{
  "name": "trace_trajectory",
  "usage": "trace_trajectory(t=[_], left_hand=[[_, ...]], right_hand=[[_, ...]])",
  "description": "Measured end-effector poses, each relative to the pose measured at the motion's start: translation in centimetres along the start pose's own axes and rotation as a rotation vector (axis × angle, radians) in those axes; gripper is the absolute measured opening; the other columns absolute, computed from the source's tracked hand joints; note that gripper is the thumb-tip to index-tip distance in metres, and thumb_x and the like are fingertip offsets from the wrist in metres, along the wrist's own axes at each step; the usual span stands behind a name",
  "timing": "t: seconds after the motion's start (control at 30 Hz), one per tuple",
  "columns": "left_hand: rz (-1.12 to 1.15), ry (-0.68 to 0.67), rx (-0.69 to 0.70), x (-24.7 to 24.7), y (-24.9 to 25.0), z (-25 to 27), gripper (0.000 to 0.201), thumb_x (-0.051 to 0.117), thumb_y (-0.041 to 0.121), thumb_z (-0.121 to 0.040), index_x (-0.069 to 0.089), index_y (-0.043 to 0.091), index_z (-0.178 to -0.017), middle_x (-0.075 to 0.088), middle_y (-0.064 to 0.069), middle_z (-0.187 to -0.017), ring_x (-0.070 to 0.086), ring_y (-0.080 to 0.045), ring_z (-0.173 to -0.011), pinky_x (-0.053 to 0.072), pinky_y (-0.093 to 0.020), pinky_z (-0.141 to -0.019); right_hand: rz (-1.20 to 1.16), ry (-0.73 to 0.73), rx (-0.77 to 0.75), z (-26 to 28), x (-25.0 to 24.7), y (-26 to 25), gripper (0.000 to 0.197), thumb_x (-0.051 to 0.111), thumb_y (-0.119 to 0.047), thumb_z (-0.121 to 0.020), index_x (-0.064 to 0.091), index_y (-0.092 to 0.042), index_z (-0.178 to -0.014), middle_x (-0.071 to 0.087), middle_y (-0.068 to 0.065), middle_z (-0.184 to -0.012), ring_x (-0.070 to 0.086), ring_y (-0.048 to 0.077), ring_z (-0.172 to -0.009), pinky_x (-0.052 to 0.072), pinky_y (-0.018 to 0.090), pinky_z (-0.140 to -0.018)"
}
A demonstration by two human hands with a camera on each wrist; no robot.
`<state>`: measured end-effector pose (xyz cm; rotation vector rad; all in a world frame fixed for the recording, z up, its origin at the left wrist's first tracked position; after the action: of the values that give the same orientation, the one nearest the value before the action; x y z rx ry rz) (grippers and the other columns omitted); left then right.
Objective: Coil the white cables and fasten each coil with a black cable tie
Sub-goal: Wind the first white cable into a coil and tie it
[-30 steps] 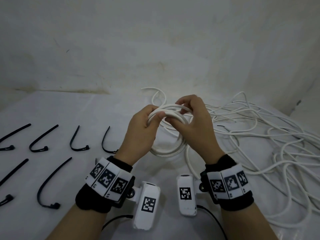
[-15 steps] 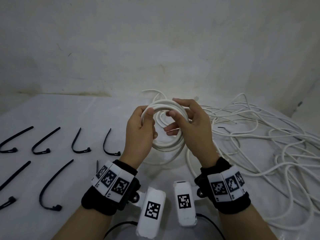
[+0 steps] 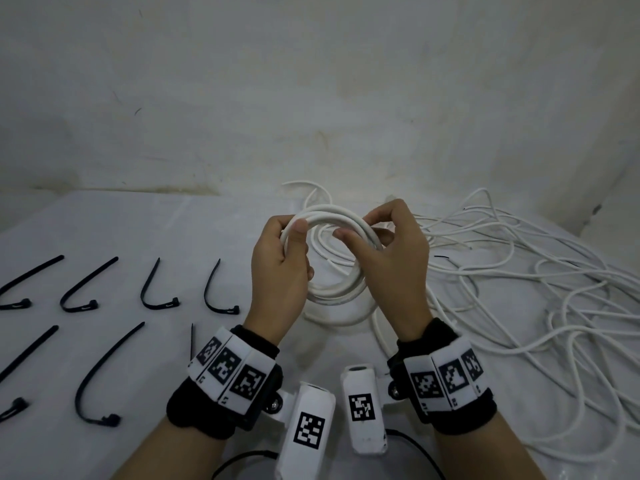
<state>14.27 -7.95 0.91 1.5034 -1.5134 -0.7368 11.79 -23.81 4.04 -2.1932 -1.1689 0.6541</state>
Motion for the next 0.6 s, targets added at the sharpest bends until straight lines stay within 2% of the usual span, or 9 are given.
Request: trace_trajectory(t=[0.1, 0.2, 0.23, 0.3, 0.37, 0.43, 0.53, 0.6], left_hand=[[0.001, 0.031, -0.008, -0.3, -0.1, -0.1, 0.020, 0.041, 0.027, -0.100, 0.053, 0.013, -0.091, 0.045, 0.008, -0.059, 0.041, -0.003, -0.044, 0.040, -0.023, -0.048], [0.052, 0.066, -0.046, -0.7, -0.5, -0.3, 0.022, 0.039, 0.026, -0.101, 0.051, 0.011, -0.092, 0.043, 0.013, -0.051, 0.039, -0.002, -0.044, 0.039, -0.022, -0.048], [0.084, 0.085, -0.063, -0.8, -0.7, -0.3, 0.022, 0.039, 0.026, -0.101, 0.051, 0.010, -0.092, 0.042, 0.013, -0.051, 0.038, -0.003, -0.044, 0.039, -0.021, -0.048], [0.139, 0.117, -0.094, -1.1, -0.9, -0.4, 0.022, 0.038, 0.025, -0.102, 0.051, 0.012, -0.090, 0.040, 0.009, -0.055, 0.036, -0.003, -0.046, 0.040, -0.020, -0.047], [0.156, 0.120, -0.106, -1.1, -1.0, -0.4, 0.023, 0.037, 0.025, -0.102, 0.051, 0.013, -0.088, 0.039, 0.006, -0.058, 0.036, -0.003, -0.047, 0.040, -0.020, -0.048], [0.153, 0.110, -0.100, -0.9, -0.9, -0.3, 0.023, 0.037, 0.026, -0.102, 0.050, 0.014, -0.088, 0.039, 0.004, -0.060, 0.036, -0.004, -0.048, 0.041, -0.021, -0.049], [0.128, 0.098, -0.083, -0.5, -0.8, 0.1, 0.021, 0.037, 0.027, -0.101, 0.049, 0.014, -0.089, 0.041, 0.005, -0.061, 0.038, -0.003, -0.047, 0.041, -0.024, -0.052], [0.109, 0.121, -0.077, -0.5, -1.0, 0.4, 0.018, 0.038, 0.026, -0.101, 0.048, 0.014, -0.091, 0.043, 0.006, -0.060, 0.040, -0.002, -0.046, 0.041, -0.024, -0.052]], right_hand=[[-0.010, -0.070, 0.011, 0.0, 0.5, -0.1, 0.022, 0.074, -0.023, -0.083, 0.053, -0.025, -0.088, 0.062, -0.002, -0.086, 0.065, 0.016, -0.070, 0.052, 0.021, -0.061], [-0.254, -0.131, 0.157, 0.3, 1.2, 0.4, 0.013, 0.064, -0.013, -0.091, 0.062, -0.008, -0.103, 0.069, 0.009, -0.093, 0.070, 0.015, -0.073, 0.056, 0.023, -0.059], [-0.358, -0.174, 0.233, 0.5, 1.7, 0.7, 0.018, 0.060, -0.012, -0.093, 0.063, -0.009, -0.111, 0.070, 0.013, -0.095, 0.071, 0.018, -0.072, 0.058, 0.027, -0.060], [-0.522, -0.264, 0.345, 1.0, 2.8, 1.3, 0.027, 0.051, -0.014, -0.097, 0.061, -0.020, -0.122, 0.071, 0.013, -0.096, 0.068, 0.019, -0.067, 0.059, 0.033, -0.064], [-0.680, -0.307, 0.424, 1.1, 3.4, 1.6, 0.030, 0.046, -0.013, -0.099, 0.059, -0.026, -0.122, 0.071, 0.011, -0.095, 0.061, 0.015, -0.062, 0.054, 0.027, -0.063], [-0.805, -0.315, 0.503, 1.2, 3.6, 1.9, 0.029, 0.043, -0.014, -0.100, 0.061, -0.023, -0.121, 0.069, 0.011, -0.095, 0.056, 0.013, -0.059, 0.052, 0.025, -0.062], [-0.924, -0.314, 0.610, 1.4, 4.1, 2.4, 0.031, 0.042, -0.031, -0.097, 0.062, -0.020, -0.118, 0.066, 0.006, -0.085, 0.051, 0.009, -0.053, 0.051, 0.024, -0.058], [-0.989, -0.305, 0.684, 1.7, 4.7, 3.0, 0.035, 0.045, -0.036, -0.092, 0.061, -0.018, -0.117, 0.062, 0.002, -0.076, 0.047, 0.008, -0.049, 0.048, 0.023, -0.053]])
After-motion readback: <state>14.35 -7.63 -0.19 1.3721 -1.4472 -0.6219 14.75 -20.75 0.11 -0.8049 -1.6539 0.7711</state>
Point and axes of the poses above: each hand's wrist, its own z-axis away from the middle knuckle, its own x-axis out of the palm, y = z × x, the point moved 8 cm from there along -z, towards the middle knuckle
